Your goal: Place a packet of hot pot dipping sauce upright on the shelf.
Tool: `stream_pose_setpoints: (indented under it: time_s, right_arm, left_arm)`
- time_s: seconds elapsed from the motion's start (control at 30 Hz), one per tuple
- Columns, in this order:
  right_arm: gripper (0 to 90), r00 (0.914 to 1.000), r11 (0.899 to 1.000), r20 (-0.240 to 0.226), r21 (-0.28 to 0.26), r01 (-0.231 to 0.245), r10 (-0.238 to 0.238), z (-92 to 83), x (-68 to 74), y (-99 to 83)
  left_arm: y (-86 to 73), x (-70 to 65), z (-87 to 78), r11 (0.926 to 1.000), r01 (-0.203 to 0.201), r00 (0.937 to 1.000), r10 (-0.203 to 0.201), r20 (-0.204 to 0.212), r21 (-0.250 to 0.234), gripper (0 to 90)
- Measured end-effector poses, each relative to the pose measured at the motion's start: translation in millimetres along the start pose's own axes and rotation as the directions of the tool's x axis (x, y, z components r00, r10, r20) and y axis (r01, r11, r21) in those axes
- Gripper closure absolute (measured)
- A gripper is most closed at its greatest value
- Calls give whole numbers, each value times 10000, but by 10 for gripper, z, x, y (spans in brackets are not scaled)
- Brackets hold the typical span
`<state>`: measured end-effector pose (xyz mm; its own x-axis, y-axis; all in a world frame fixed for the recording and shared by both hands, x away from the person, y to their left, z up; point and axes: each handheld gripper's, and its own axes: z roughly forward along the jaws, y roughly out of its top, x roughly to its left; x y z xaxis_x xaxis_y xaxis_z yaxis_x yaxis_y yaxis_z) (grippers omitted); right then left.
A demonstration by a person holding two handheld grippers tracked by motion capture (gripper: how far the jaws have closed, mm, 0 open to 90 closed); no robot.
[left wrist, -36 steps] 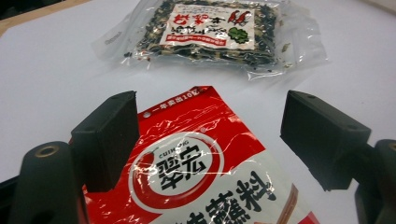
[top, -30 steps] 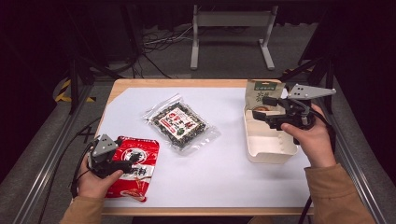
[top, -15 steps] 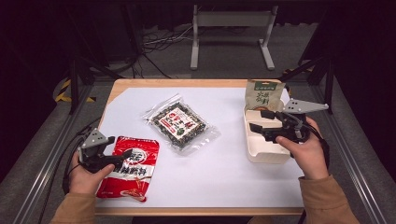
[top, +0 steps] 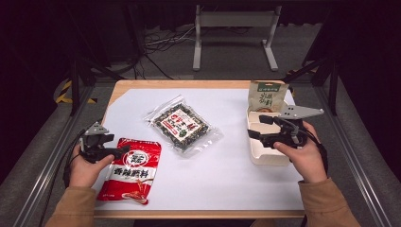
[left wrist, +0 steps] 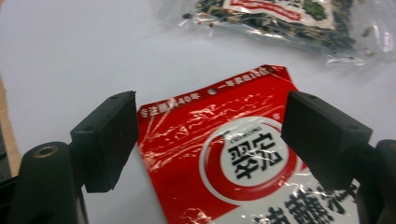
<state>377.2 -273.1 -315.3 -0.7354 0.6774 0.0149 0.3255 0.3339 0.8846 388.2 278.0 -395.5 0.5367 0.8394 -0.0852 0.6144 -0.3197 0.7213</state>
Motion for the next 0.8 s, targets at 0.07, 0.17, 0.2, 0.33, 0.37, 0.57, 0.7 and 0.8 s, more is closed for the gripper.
stream_pose_setpoints:
  time_s: [0.07,0.17,0.2,0.33,0.37,0.57,0.7,0.8]
  right_arm:
    - [287,10000,10000,25,52,1,-1,4,6,-13]
    - [287,10000,10000,1,48,-30,30,5,5,-23]
    - [287,10000,10000,1,48,-30,30,5,5,-23]
    - [287,9999,9999,-16,30,-104,104,-4,15,-45]
    - [286,10000,10000,-18,27,-87,87,-7,15,-47]
    - [287,10000,10000,-16,-6,-76,76,-27,41,-59]
    - [286,10000,10000,-20,8,-63,63,-31,59,-71]
    - [286,10000,10000,-28,25,-80,80,-33,66,-79]
  left_arm:
    - [2,77,28,9993,379,9992,-379,81,-62,197]
    - [-6,198,68,9975,711,9974,-711,71,-33,197]
    - [-6,198,68,9975,711,9974,-711,71,-33,198]
    - [-39,310,122,9961,878,9959,-877,199,-43,245]
    - [-39,310,122,9961,878,9959,-877,199,-43,253]
    - [-50,379,210,9958,914,9955,-916,225,116,282]
    - [-51,388,313,9947,906,9953,-921,300,479,278]
    - [-58,406,367,9939,885,9931,-931,707,653,284]
